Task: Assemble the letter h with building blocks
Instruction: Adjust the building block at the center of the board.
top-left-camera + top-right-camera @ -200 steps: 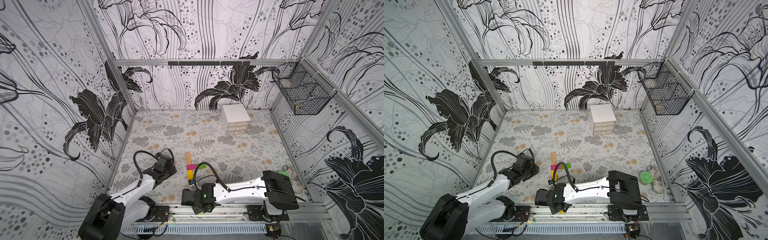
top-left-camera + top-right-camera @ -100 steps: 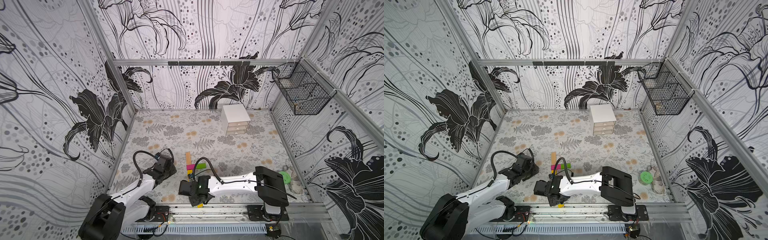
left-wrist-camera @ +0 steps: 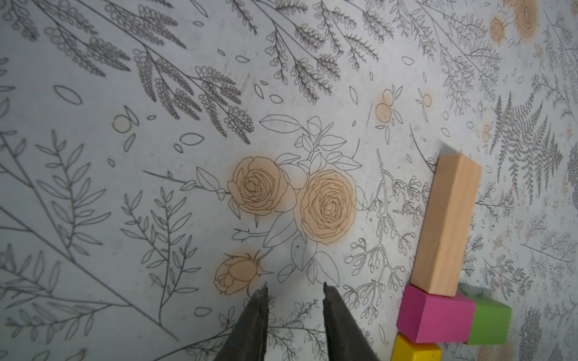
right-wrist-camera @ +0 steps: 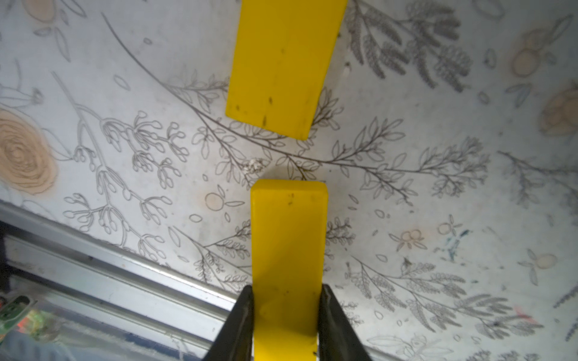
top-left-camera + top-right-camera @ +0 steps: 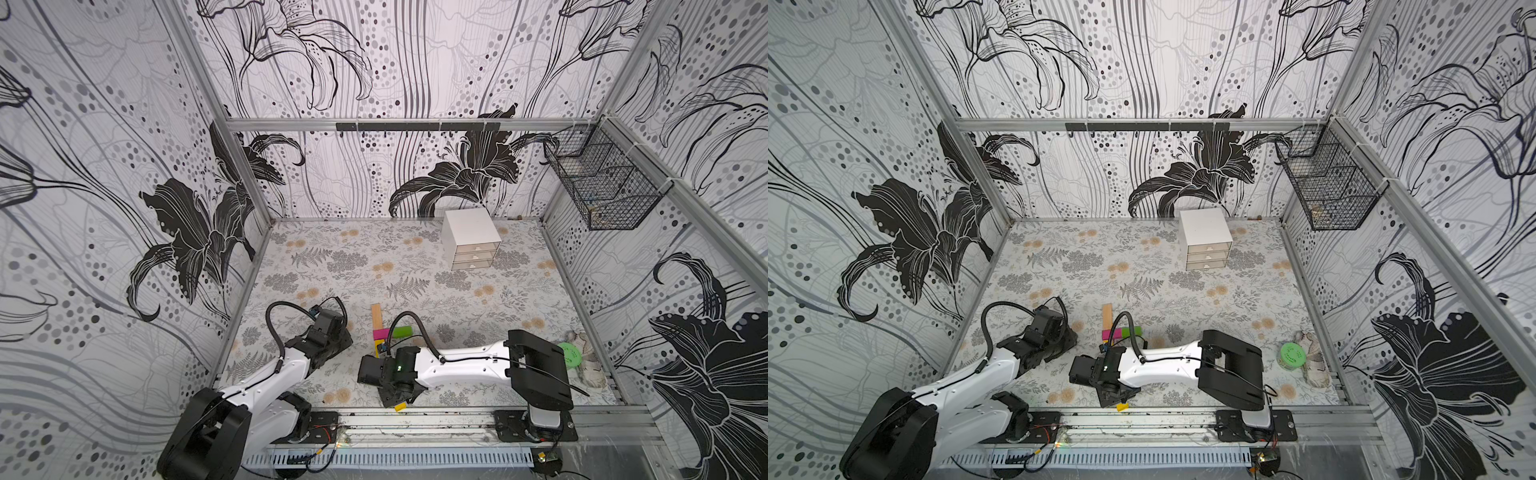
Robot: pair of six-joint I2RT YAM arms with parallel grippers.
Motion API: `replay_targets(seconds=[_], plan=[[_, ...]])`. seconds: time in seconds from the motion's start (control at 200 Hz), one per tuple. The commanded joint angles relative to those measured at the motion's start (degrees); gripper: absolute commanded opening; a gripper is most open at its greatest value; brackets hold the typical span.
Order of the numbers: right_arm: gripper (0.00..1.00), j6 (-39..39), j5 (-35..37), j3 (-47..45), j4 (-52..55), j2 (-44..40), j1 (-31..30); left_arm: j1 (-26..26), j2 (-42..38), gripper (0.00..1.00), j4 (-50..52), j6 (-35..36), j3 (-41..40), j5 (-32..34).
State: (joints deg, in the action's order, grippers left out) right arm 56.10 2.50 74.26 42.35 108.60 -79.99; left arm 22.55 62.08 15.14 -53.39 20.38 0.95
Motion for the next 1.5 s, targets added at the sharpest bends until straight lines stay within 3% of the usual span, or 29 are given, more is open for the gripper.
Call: replay_targets(seconds=[0.0,1.492], plan=[[0.00,-0.90,-0.38,1.48,0.70,0.93,0.53,-0.37,-0.55,0.33,-1.25,0.72,0.57,0.29],[0.00,-1.67,0.05,2.73,0.35,2.74,2.63,-0.60,-0.82,0.33,-1.51,0.91,-0.43,0.15]])
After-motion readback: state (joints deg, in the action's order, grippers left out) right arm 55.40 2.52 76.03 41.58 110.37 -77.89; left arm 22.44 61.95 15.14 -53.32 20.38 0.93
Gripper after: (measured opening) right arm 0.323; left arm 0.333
